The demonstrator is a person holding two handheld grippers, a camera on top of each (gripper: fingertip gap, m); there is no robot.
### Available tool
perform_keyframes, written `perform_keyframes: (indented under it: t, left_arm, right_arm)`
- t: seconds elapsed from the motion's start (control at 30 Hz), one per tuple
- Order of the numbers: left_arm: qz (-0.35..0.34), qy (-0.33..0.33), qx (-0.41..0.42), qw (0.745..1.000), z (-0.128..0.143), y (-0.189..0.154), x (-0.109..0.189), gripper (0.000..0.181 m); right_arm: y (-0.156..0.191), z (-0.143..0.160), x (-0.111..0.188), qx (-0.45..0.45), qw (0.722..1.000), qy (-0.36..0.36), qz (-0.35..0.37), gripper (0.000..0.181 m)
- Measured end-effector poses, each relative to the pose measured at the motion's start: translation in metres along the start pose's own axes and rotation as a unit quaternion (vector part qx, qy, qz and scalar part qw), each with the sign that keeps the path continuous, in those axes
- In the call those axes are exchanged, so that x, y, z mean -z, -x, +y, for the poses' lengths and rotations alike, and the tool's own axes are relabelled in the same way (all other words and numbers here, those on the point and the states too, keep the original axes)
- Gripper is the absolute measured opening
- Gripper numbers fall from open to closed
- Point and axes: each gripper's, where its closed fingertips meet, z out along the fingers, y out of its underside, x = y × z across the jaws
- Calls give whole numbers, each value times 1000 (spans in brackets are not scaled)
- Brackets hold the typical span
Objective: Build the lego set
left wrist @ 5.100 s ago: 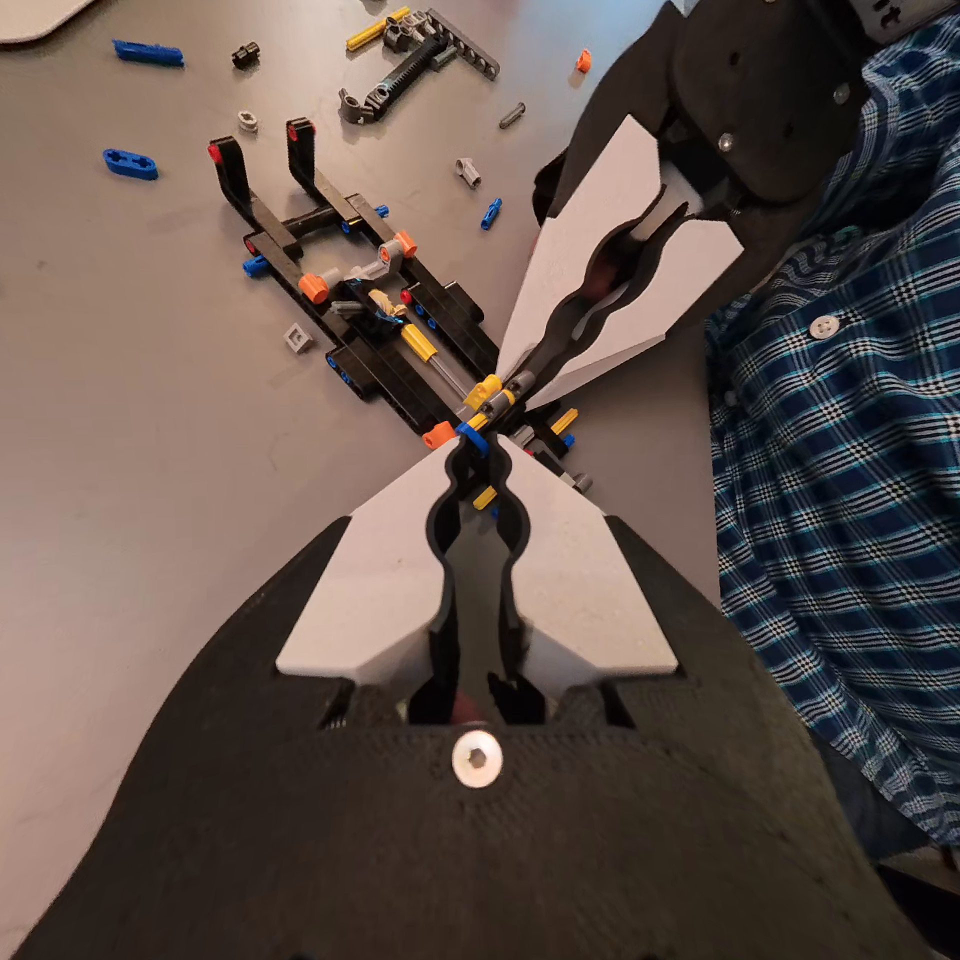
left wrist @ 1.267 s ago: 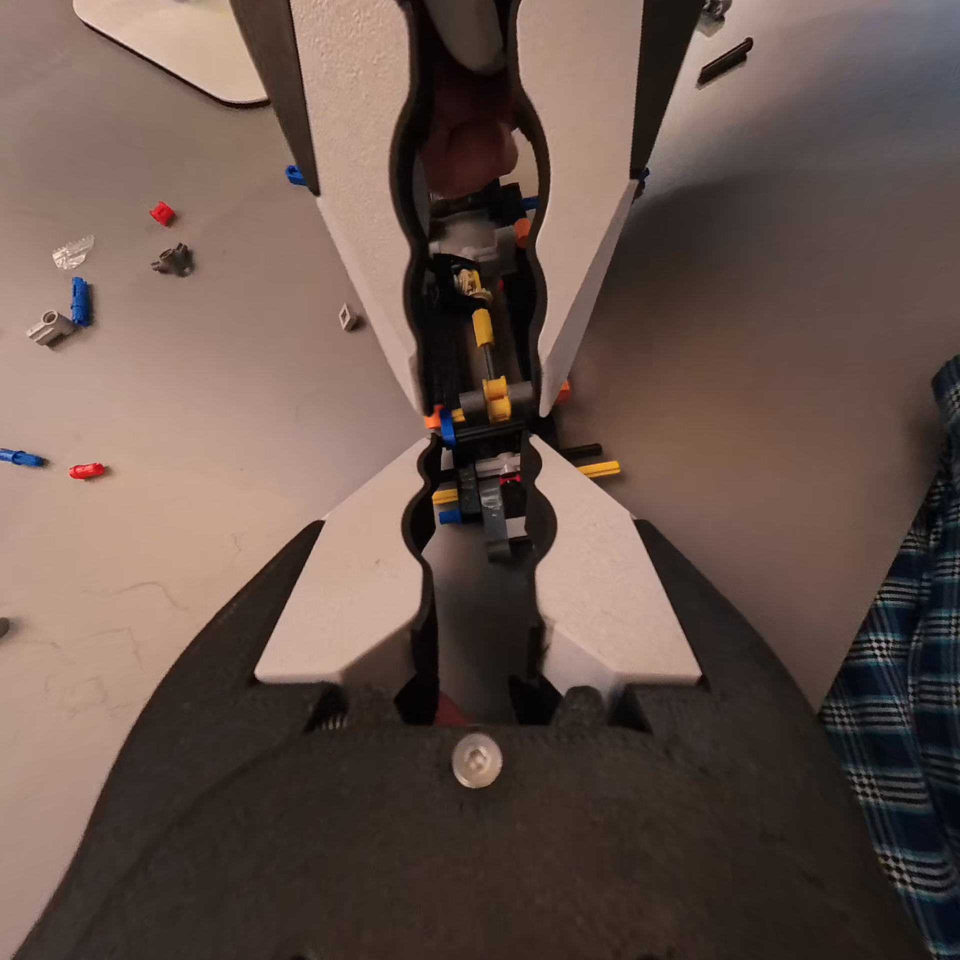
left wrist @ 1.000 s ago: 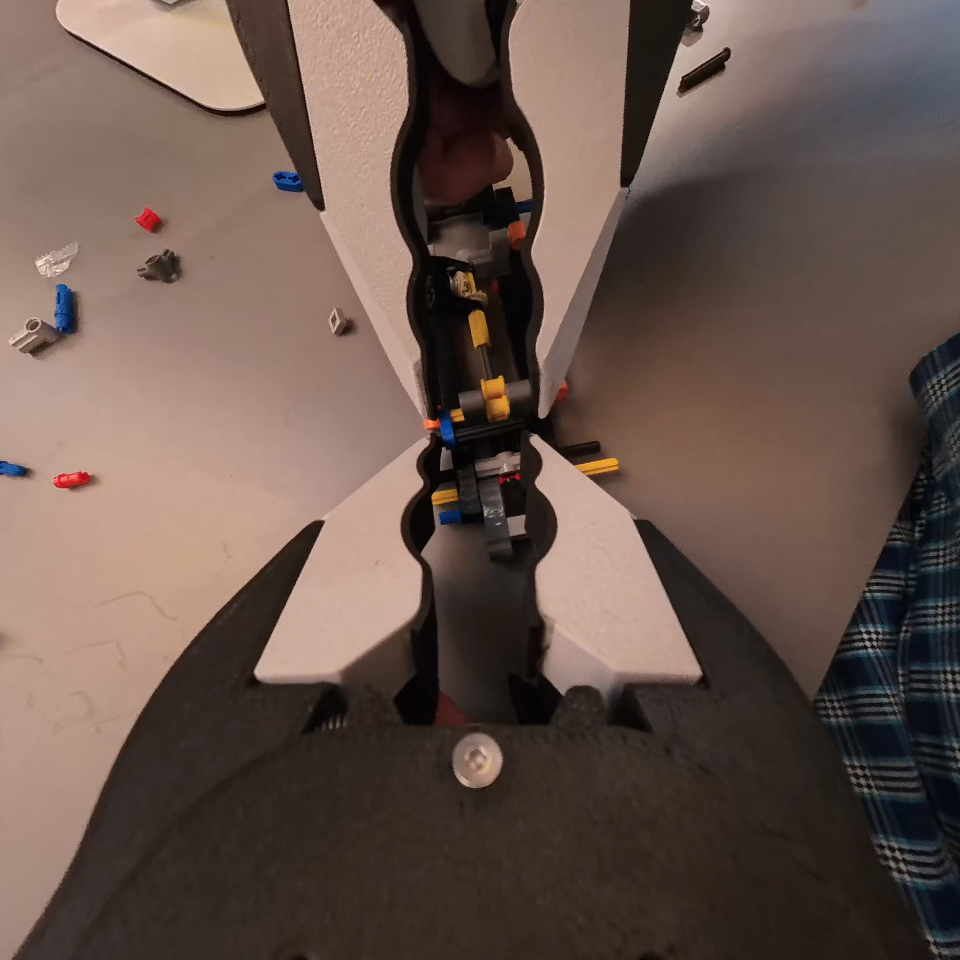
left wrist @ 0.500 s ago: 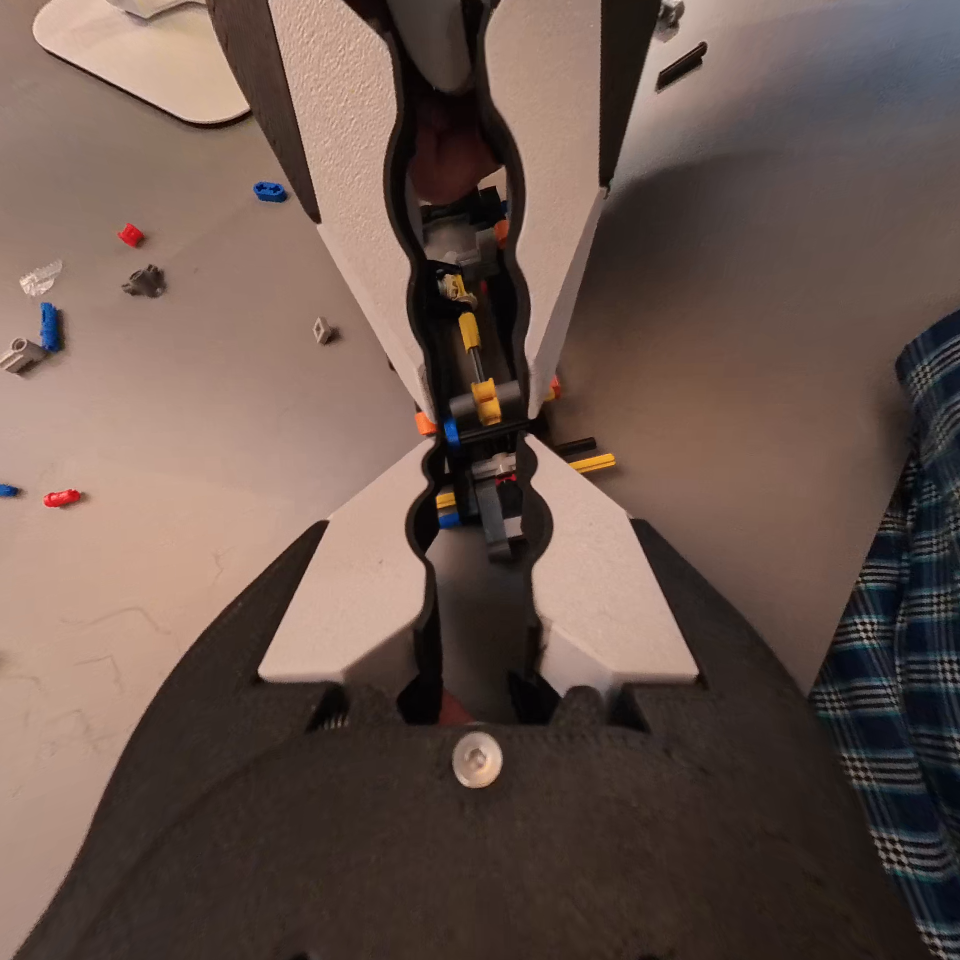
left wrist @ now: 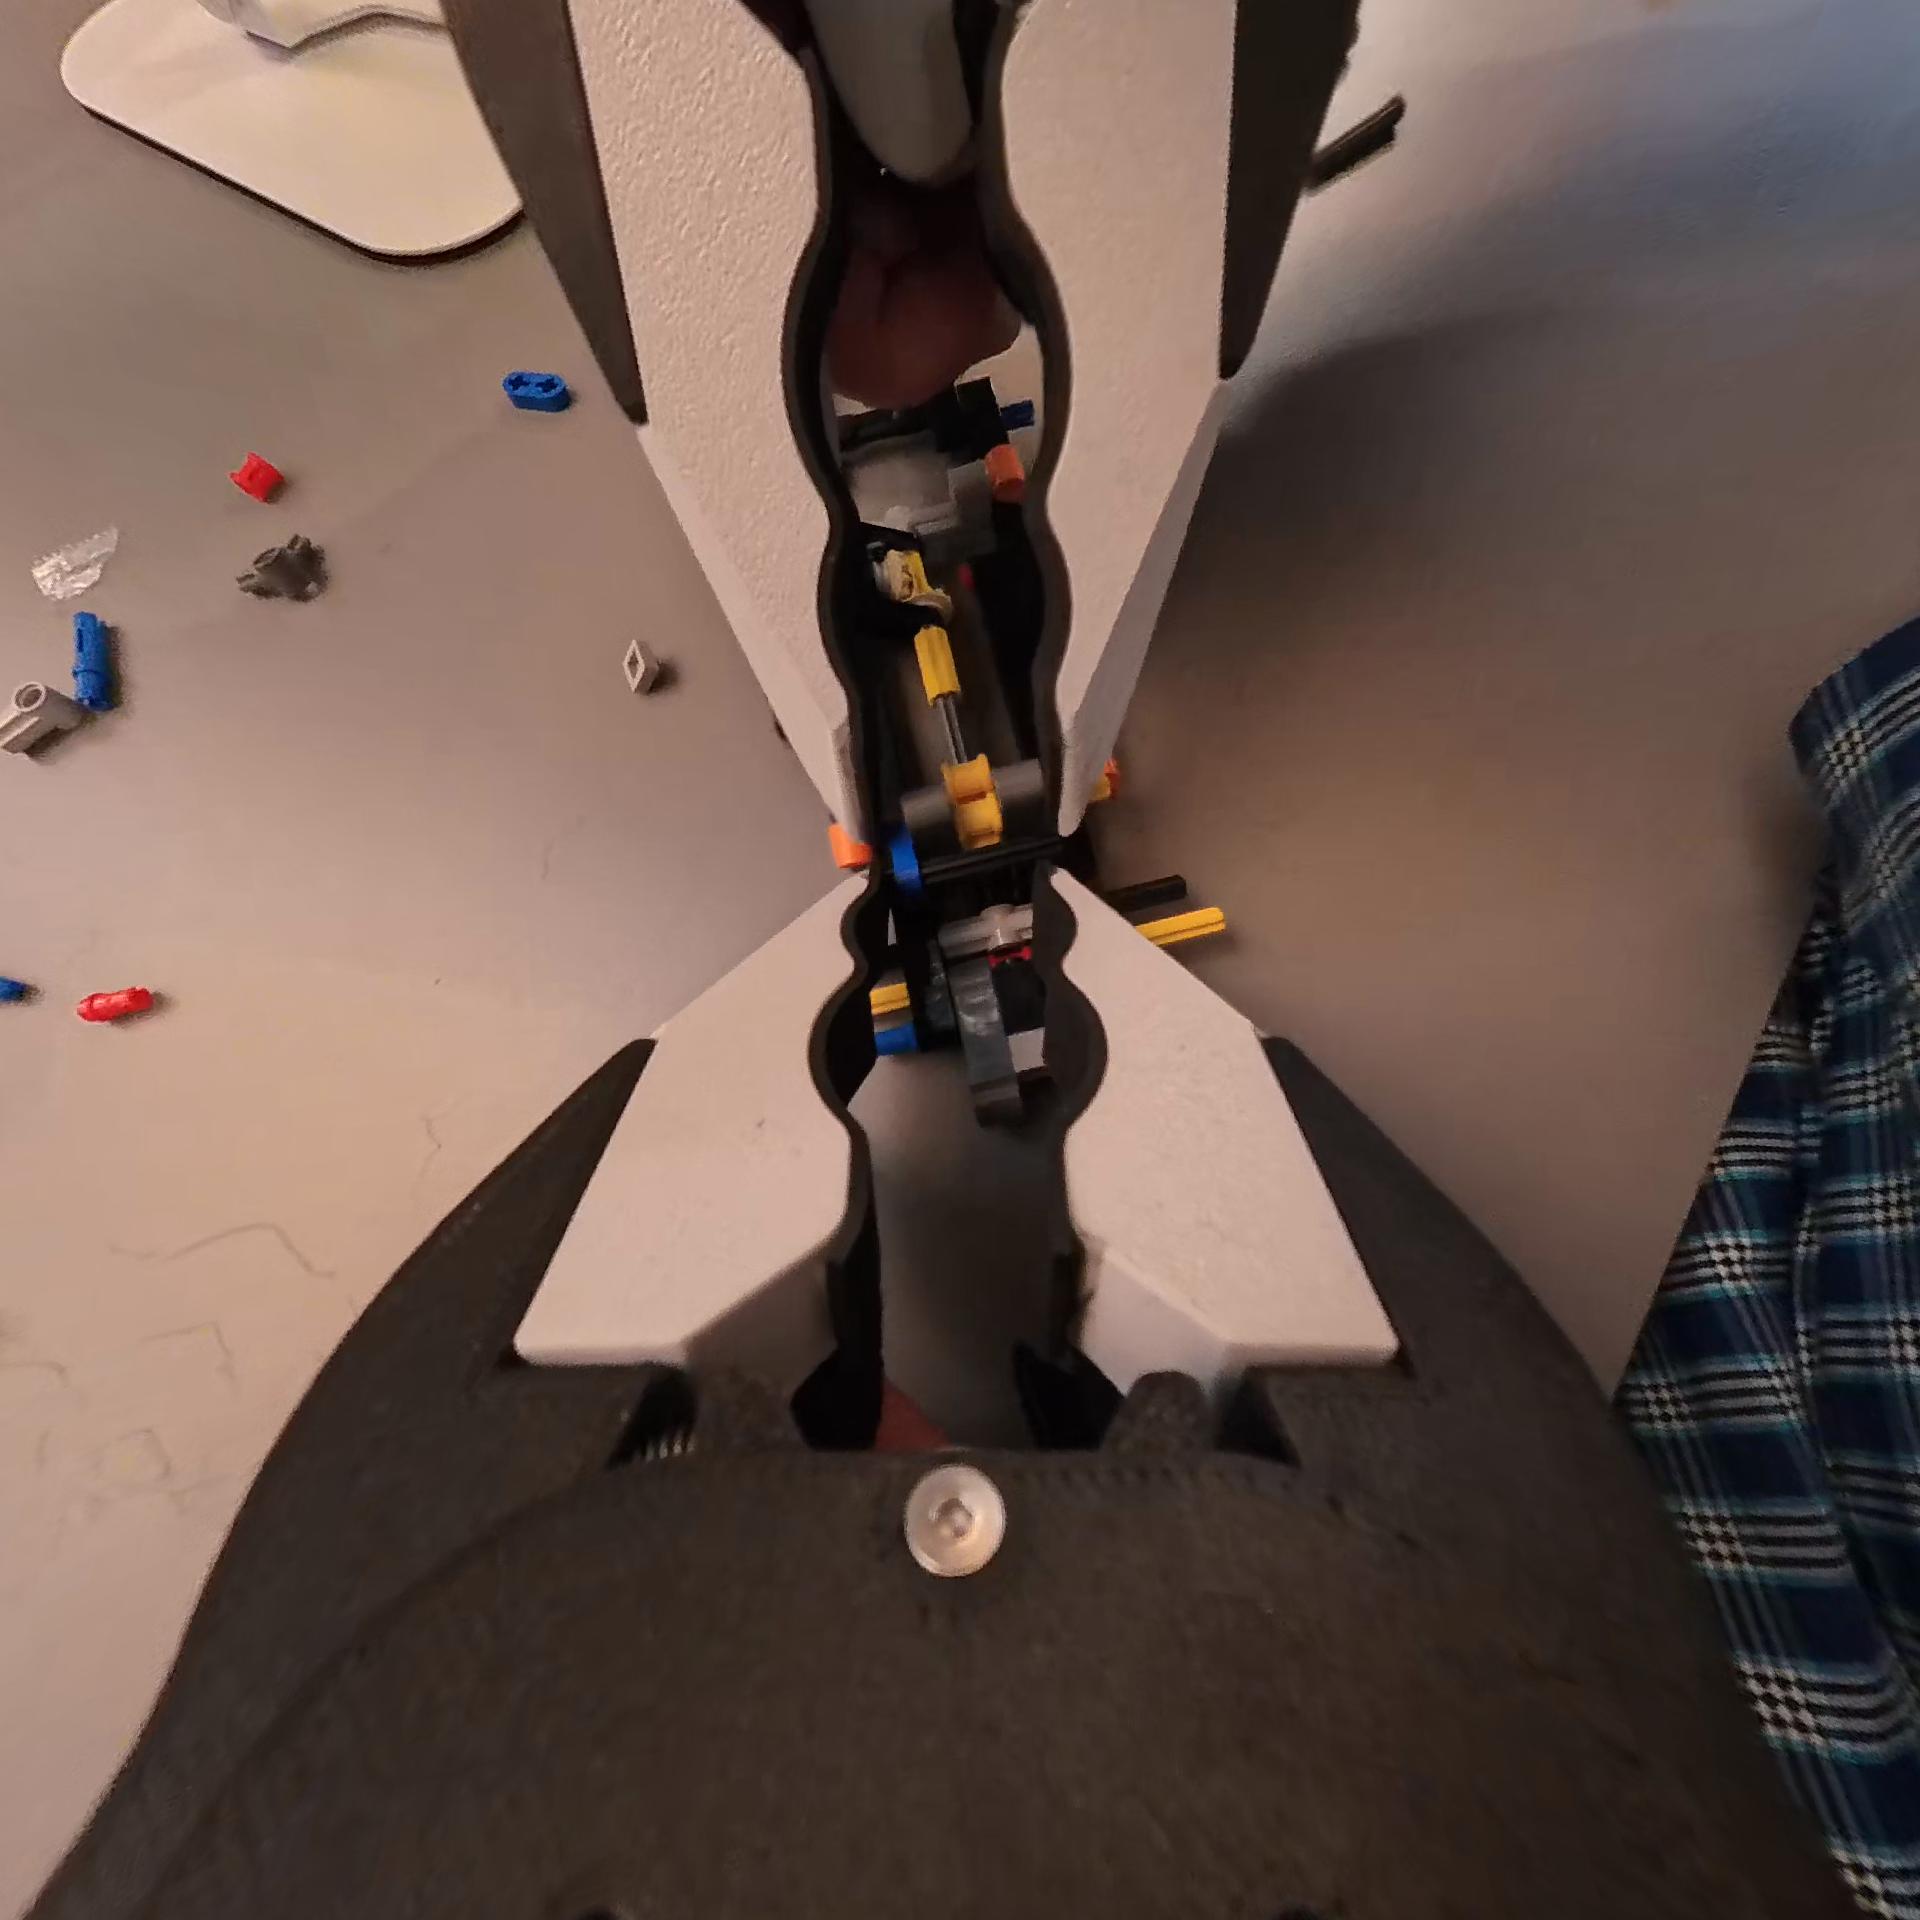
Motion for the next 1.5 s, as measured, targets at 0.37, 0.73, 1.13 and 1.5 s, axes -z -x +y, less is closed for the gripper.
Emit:
perform_keyframes:
  t: [0.37, 0.73, 1.13, 1.5]
  left_arm:
    - [10, 5, -11, 1000, 2, -4, -2, 30]
    - [11, 9, -12, 1000, 3, -7, -3, 26]
    - [4, -2, -12, 1000, 2, -5, 1, 27]
    - [-5, -4, -27, 1000, 2, -6, 3, 26]
  right_arm:
    - [10, 9, 10, 40, 998, 49, 26, 52]
    - [19, 10, 0, 58, 997, 34, 36, 27]
    - [14, 7, -2, 46, 998, 16, 49, 39]
    - [16, 6, -5, 47, 998, 24, 42, 39]
